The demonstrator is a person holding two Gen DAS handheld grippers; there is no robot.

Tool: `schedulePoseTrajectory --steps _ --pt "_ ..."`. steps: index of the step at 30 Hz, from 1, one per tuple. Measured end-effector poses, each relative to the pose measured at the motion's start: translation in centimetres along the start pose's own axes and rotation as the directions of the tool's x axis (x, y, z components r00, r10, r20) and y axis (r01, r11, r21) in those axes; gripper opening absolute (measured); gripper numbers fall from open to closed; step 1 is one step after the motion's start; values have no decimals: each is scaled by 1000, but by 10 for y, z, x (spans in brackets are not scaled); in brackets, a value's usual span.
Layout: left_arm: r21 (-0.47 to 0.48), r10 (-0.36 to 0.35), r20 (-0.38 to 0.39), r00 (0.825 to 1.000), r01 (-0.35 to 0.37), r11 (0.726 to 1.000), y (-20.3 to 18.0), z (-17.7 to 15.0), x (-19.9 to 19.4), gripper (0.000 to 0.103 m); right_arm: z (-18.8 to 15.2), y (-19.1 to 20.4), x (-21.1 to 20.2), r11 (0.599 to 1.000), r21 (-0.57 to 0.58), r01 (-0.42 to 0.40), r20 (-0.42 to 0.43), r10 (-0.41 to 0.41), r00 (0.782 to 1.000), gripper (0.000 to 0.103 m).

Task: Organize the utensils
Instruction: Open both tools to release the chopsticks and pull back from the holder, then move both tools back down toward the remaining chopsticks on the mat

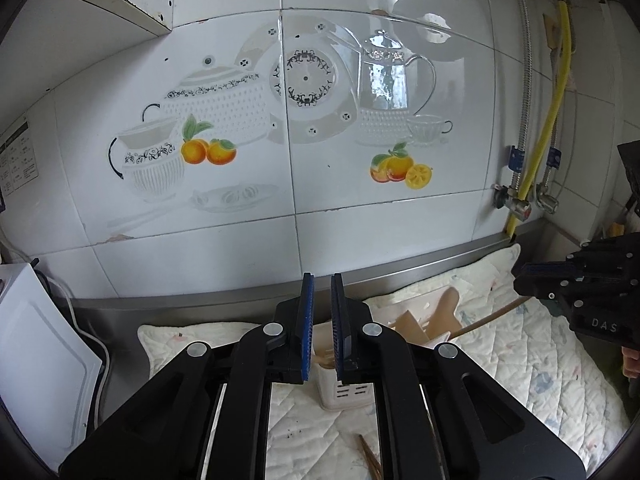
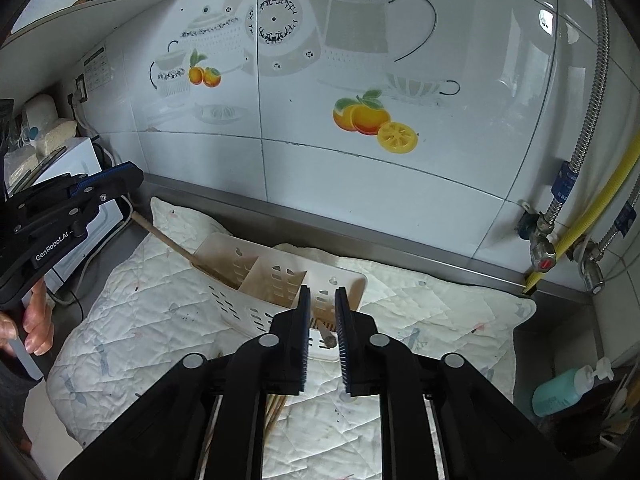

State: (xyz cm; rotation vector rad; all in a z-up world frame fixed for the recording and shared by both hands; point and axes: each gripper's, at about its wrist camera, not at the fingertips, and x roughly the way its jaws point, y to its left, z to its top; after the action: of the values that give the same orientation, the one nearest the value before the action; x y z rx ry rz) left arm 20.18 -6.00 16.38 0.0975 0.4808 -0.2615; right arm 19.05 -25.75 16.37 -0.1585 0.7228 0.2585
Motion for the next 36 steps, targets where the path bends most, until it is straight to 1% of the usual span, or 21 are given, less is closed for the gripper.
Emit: schedulePoseTrajectory --steps 1,3,4,6,8,10,11,15,19,21,26,28,30,34,36 --pt "-4 -7 -1 1000 7 1000 1 0 -1 10 0 1 -2 1000 -2 4 7 -4 1000 24" --pt "-7 0 5 1000 0 1000 2 -1 -4 19 -2 4 -9 1000 -6 21 32 -20 999 29" --pt "-9 -1 11 1000 1 1000 2 -2 -8 20 -3 5 -14 1000 -8 27 46 -26 999 33" --pt "-11 -8 28 1000 8 1000 2 -3 -17 29 -7 8 -25 999 -12 38 81 -37 996 40" --pt "-6 -8 49 999 9 1000 1 -6 -28 33 -12 12 -35 999 -13 50 114 -48 992 43" --pt "-5 -19 61 998 19 1000 0 -9 -38 34 -20 17 -45 998 -10 58 143 -56 988 49" --pt "-5 -20 67 998 21 1000 -1 -11 -43 37 -25 19 -50 998 -10 60 156 -57 986 51" --pt "0 -3 104 995 4 1000 -7 -20 -67 52 -46 30 -65 998 -2 62 195 -61 979 58" --pt "12 9 120 993 -11 1000 -12 -39 -89 57 -74 40 -76 997 11 71 222 -72 972 61" --pt "12 31 118 993 -32 999 -14 -52 -98 58 -91 44 -77 997 23 73 219 -77 973 61" --pt "-10 39 70 997 -38 999 -12 -91 -109 60 -135 50 -69 996 80 41 186 -56 981 61" --pt "-17 50 47 998 -49 999 -11 -107 -109 61 -154 52 -64 994 101 43 165 -59 984 61" --pt "-14 64 22 998 -63 998 -11 -123 -107 62 -173 55 -59 991 115 63 142 -79 987 61" --pt "11 93 -29 995 -93 996 -16 -158 -104 62 -212 60 -46 986 157 60 89 -75 993 61" --pt "18 96 -60 994 -95 995 -19 -174 -101 62 -230 63 -40 983 175 60 61 -71 996 59"
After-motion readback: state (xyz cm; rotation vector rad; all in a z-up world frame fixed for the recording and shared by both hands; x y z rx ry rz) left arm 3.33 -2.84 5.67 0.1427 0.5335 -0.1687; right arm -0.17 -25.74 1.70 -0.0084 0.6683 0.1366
